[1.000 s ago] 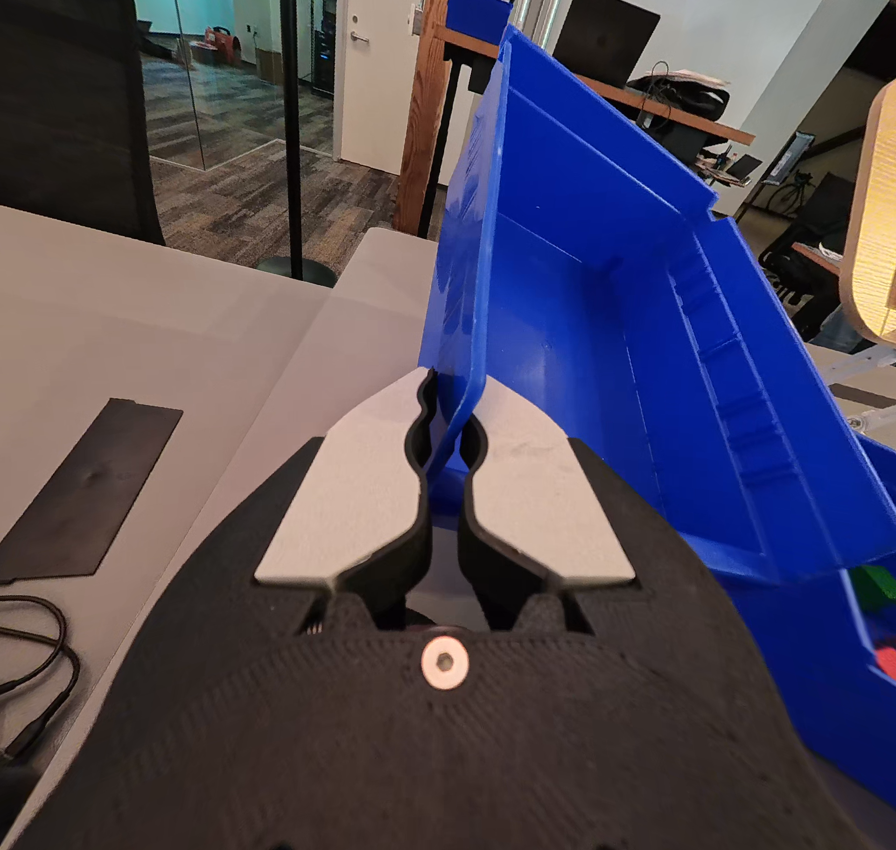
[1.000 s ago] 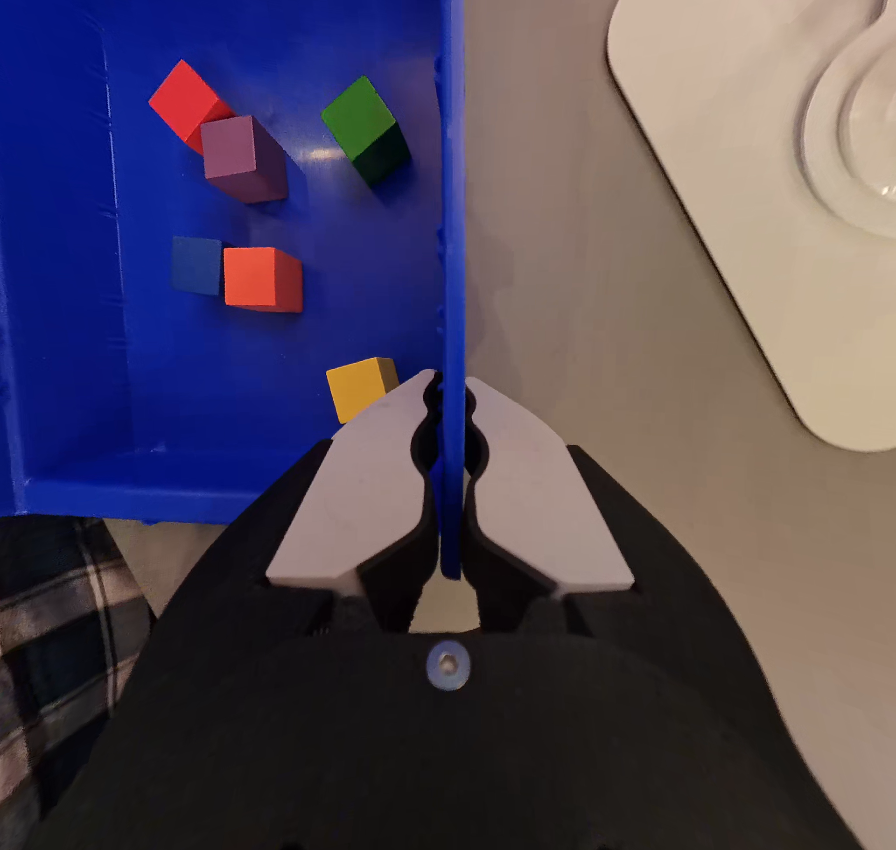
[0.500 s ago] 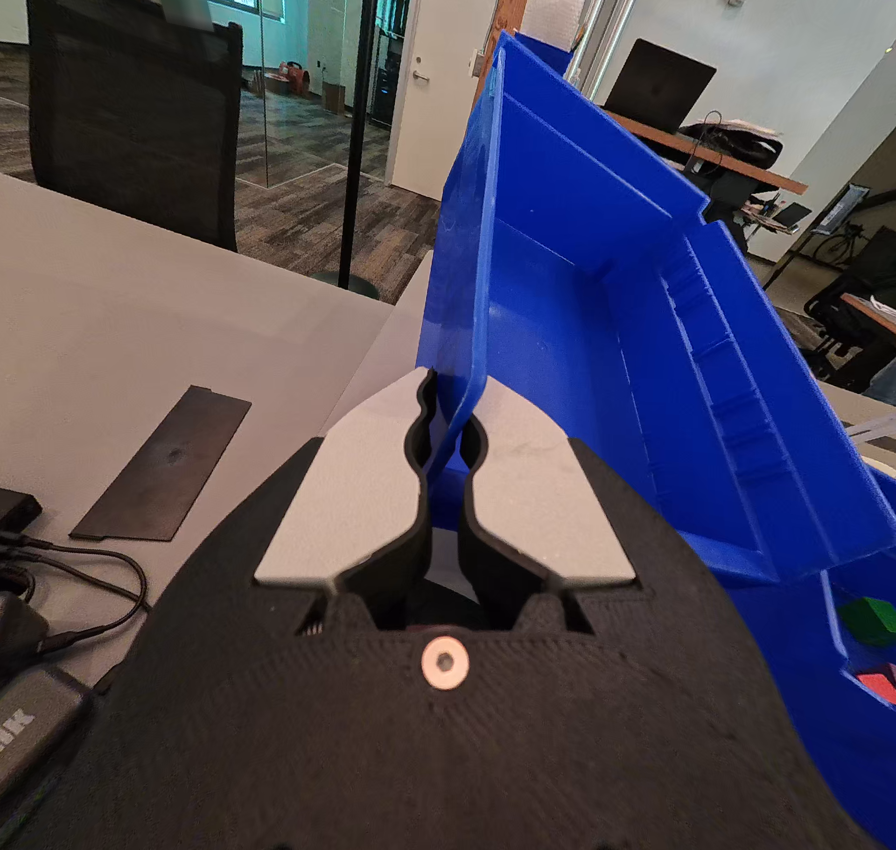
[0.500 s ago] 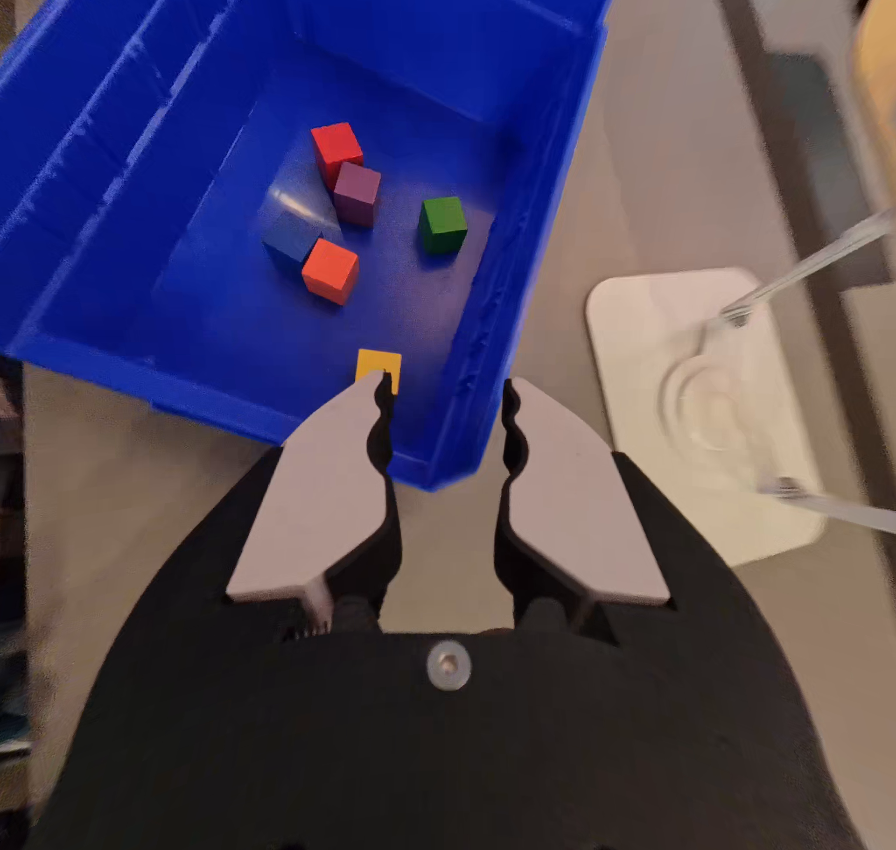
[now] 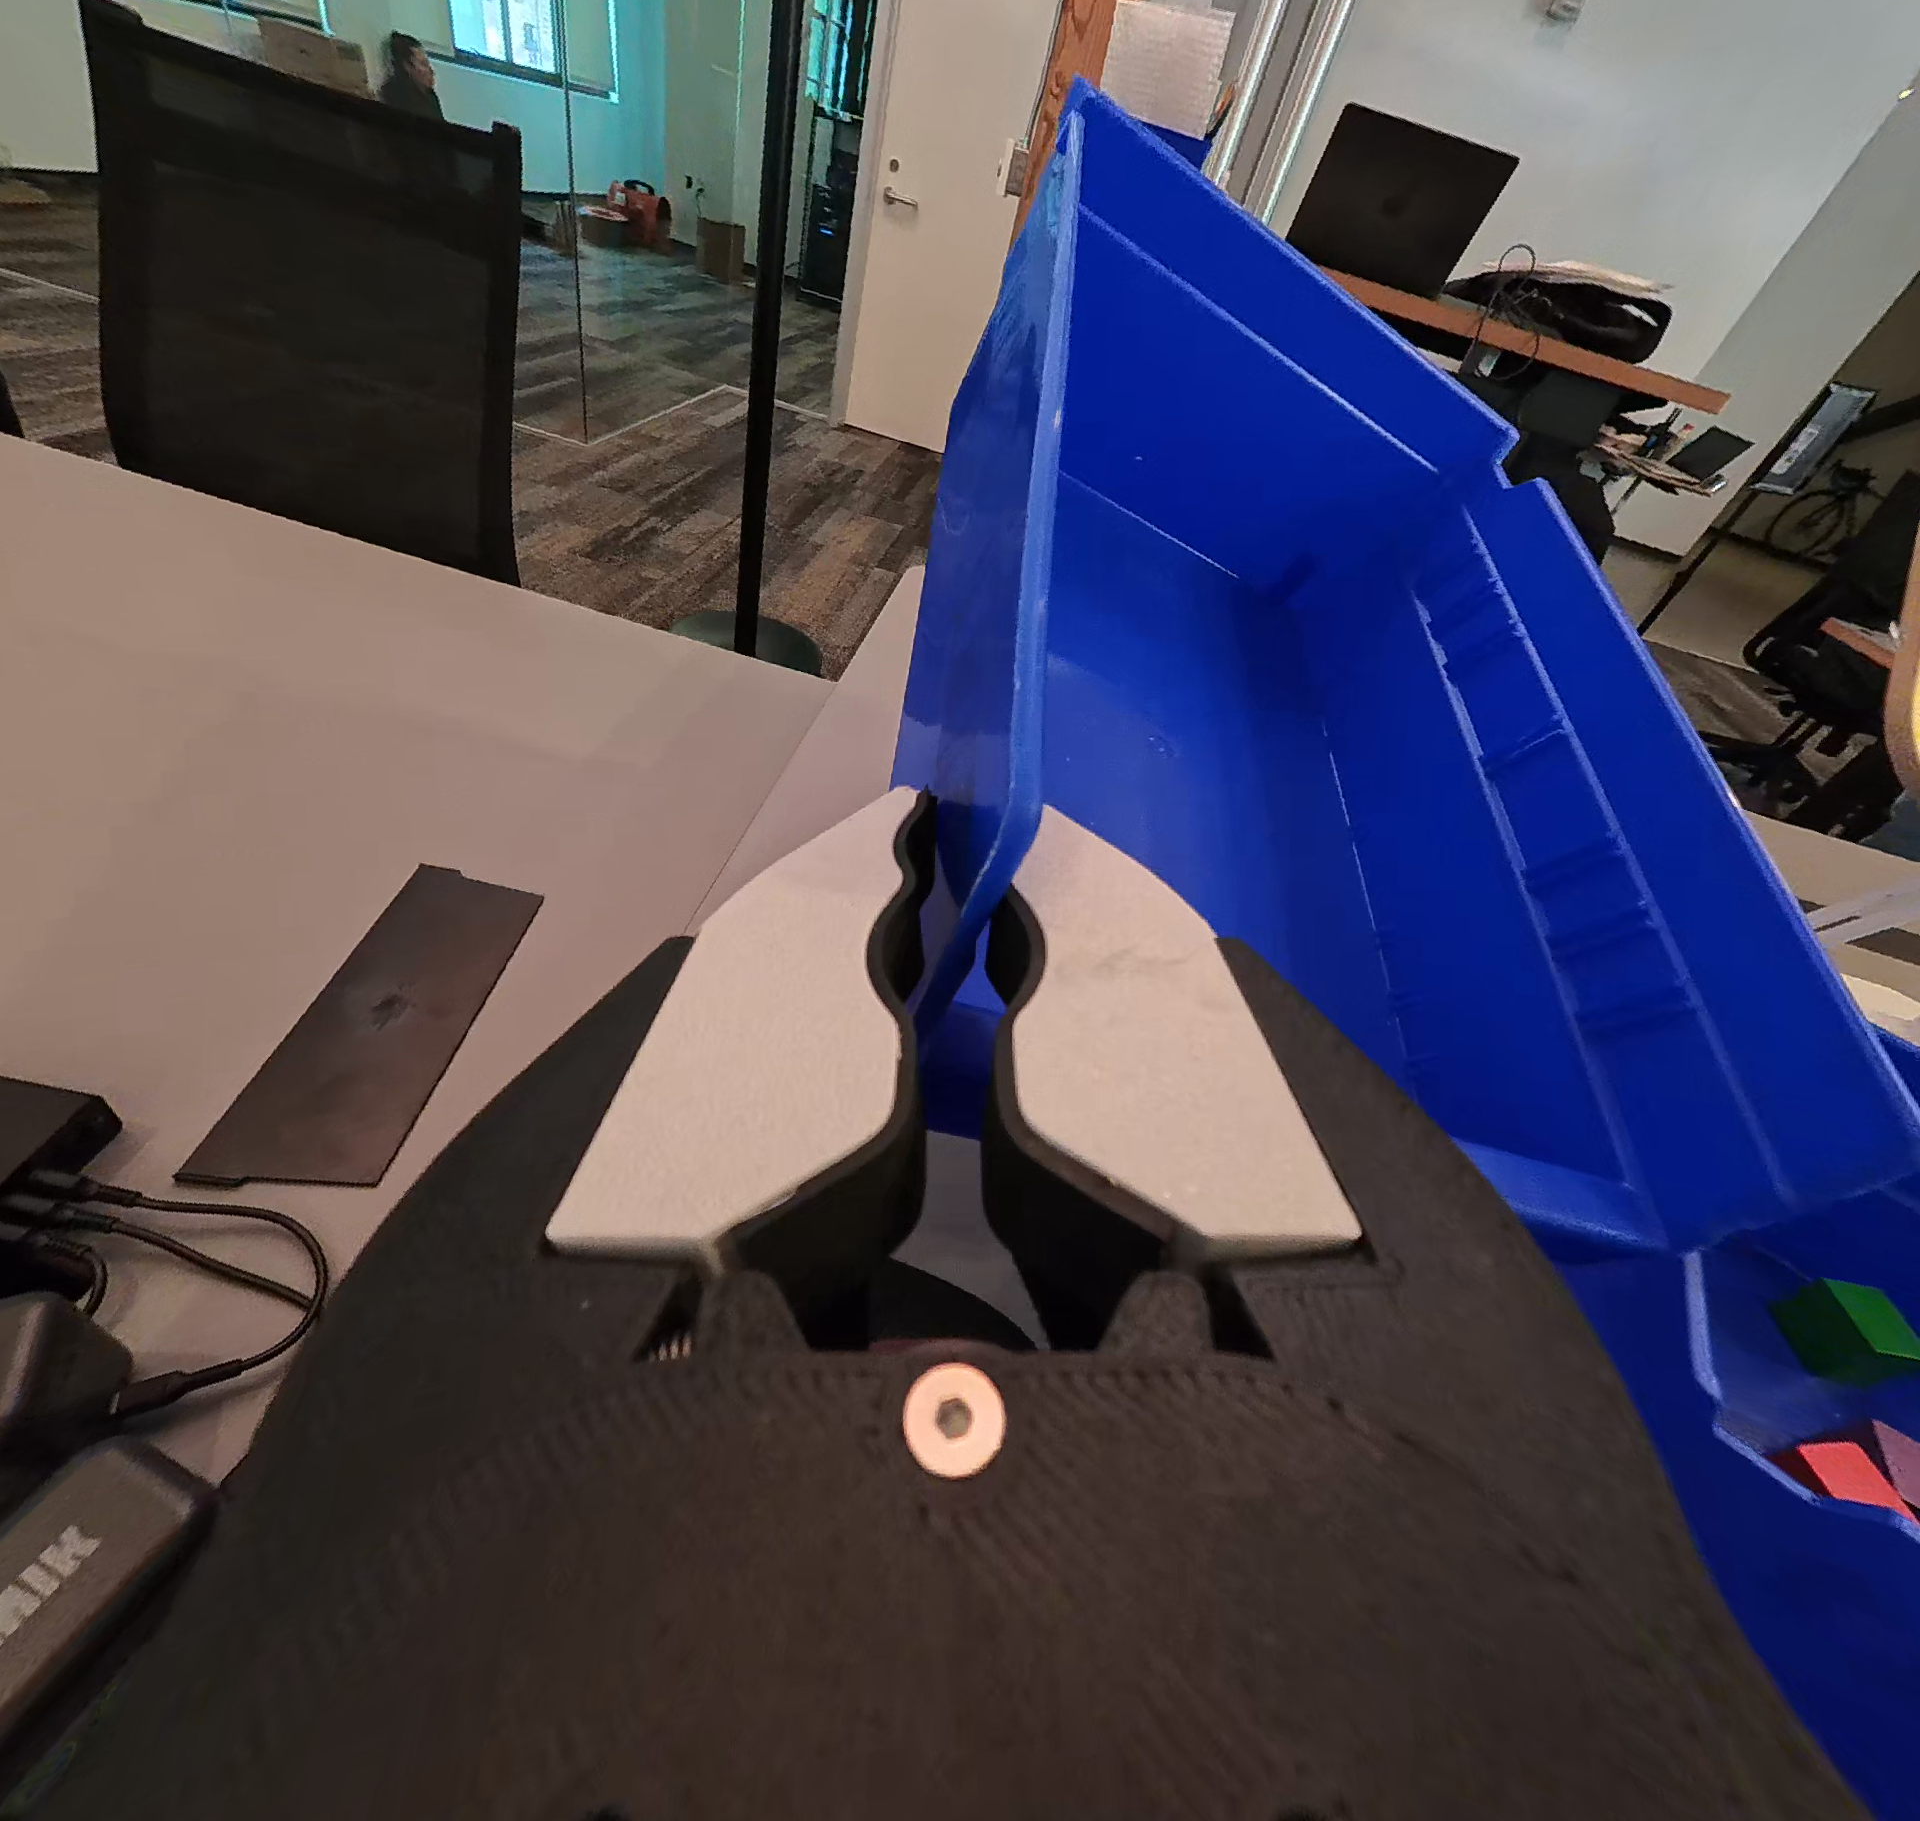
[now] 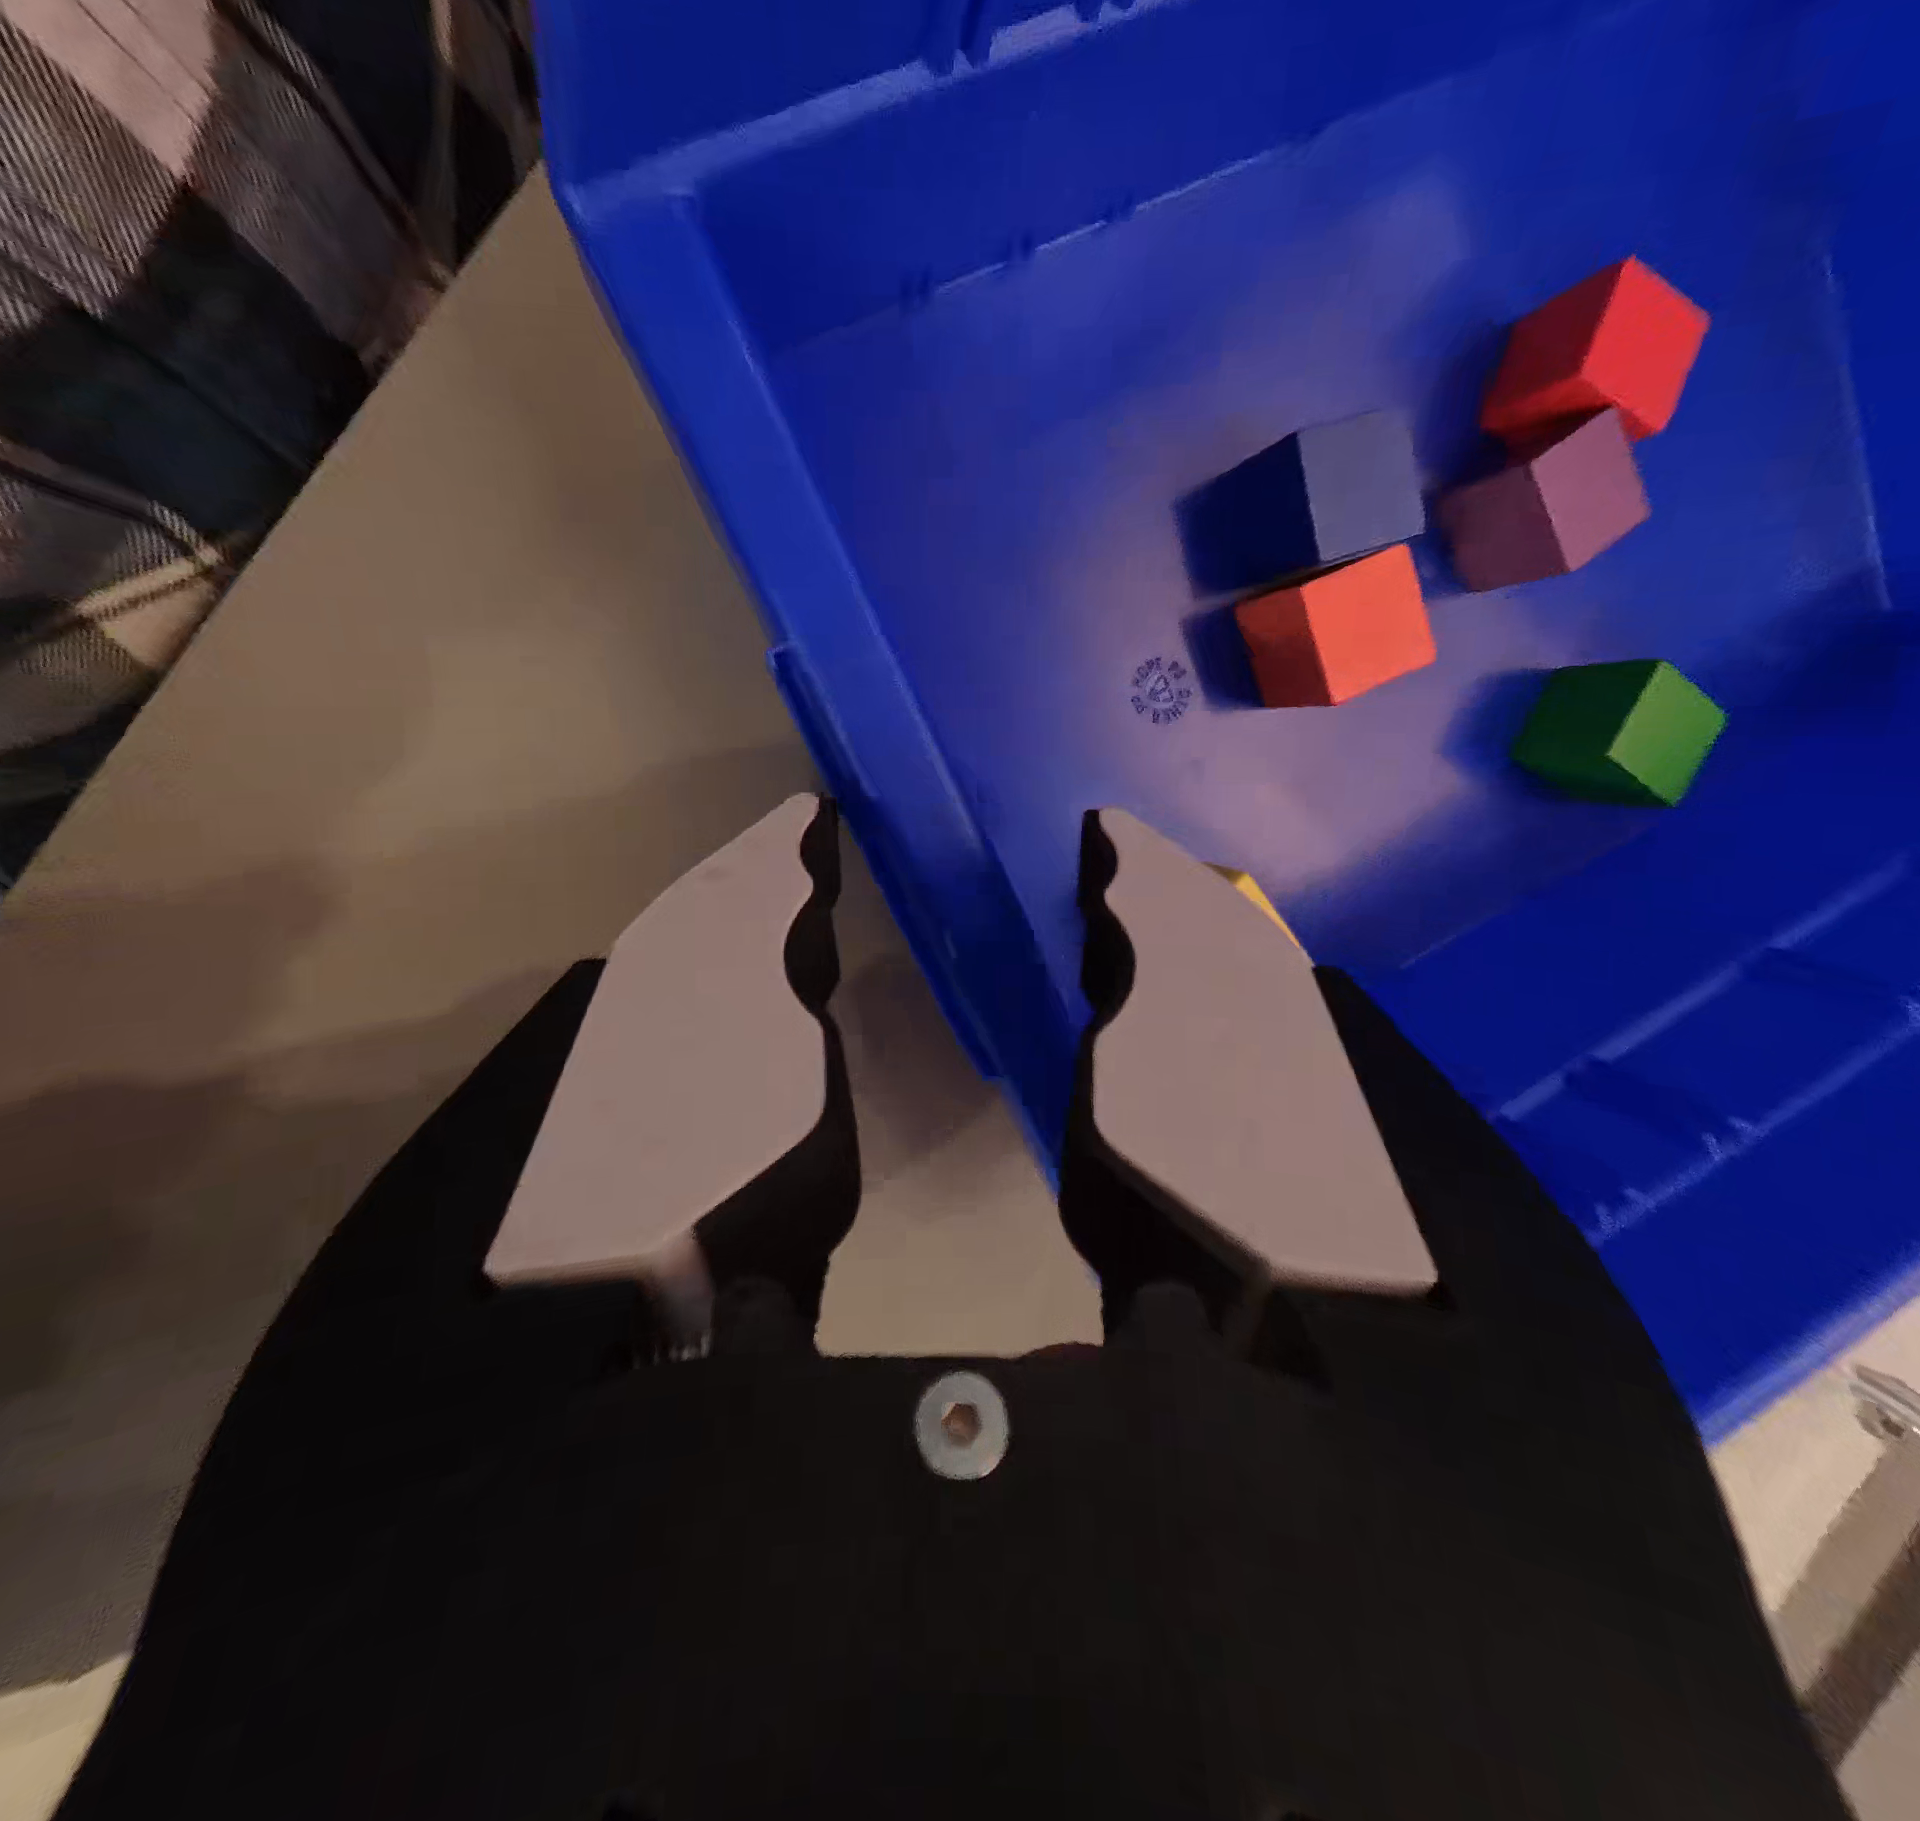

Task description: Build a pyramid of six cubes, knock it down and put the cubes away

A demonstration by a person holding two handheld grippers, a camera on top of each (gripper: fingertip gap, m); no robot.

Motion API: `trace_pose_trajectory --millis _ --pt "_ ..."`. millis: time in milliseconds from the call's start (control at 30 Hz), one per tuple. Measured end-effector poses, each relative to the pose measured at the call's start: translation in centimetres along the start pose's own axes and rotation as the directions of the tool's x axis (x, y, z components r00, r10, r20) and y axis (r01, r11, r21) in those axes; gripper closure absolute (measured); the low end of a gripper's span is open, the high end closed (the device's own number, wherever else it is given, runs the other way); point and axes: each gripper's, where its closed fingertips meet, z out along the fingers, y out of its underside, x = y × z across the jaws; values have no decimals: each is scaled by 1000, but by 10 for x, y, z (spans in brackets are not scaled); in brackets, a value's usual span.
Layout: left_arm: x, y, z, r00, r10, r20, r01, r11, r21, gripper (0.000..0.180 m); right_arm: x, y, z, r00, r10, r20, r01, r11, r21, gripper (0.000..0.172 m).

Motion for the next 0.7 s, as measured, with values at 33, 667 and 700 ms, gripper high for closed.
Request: trace_pose_trajectory --millis 33,667,700 --pt "1 -1 -1 1000 1 0 -1 1000 1 173 -1 0 4 1000 -6 20 6 1000 3 130" --pt "-34 -13 -17 995 -51 89 45 997 63 173 12 -17 24 994 -16 103 17 1000 -5 145" --pt "-35 -16 -20 995 -52 91 45 996 72 173 14 -18 25 995 -9 100 10 1000 -7 145"
